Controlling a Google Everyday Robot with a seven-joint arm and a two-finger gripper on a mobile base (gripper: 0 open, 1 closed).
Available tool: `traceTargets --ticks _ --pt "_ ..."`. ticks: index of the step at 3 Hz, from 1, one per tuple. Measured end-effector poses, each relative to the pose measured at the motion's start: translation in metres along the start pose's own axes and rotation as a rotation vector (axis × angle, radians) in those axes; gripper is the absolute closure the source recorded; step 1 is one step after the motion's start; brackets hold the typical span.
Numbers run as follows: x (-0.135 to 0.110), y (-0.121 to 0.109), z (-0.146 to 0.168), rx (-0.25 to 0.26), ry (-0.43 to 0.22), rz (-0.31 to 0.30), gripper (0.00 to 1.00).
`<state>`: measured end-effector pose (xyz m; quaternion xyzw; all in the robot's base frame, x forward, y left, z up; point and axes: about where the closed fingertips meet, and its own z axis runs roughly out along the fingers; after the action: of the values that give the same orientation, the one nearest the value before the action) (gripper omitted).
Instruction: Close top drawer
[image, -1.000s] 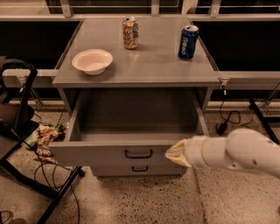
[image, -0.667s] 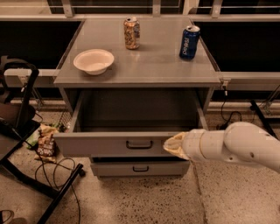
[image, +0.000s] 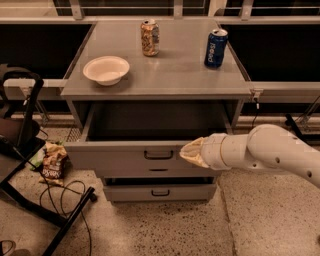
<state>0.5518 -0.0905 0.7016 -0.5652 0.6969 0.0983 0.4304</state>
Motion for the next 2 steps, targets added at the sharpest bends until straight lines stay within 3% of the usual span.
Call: traceTargets --ticks 1,2 --pt "-0.0053 -0.0207 0.031 -0.028 -0.014 0.009 1.0" --pt "-0.0051 -0.0205 0.0313 -0.028 -0.013 0.01 1.0"
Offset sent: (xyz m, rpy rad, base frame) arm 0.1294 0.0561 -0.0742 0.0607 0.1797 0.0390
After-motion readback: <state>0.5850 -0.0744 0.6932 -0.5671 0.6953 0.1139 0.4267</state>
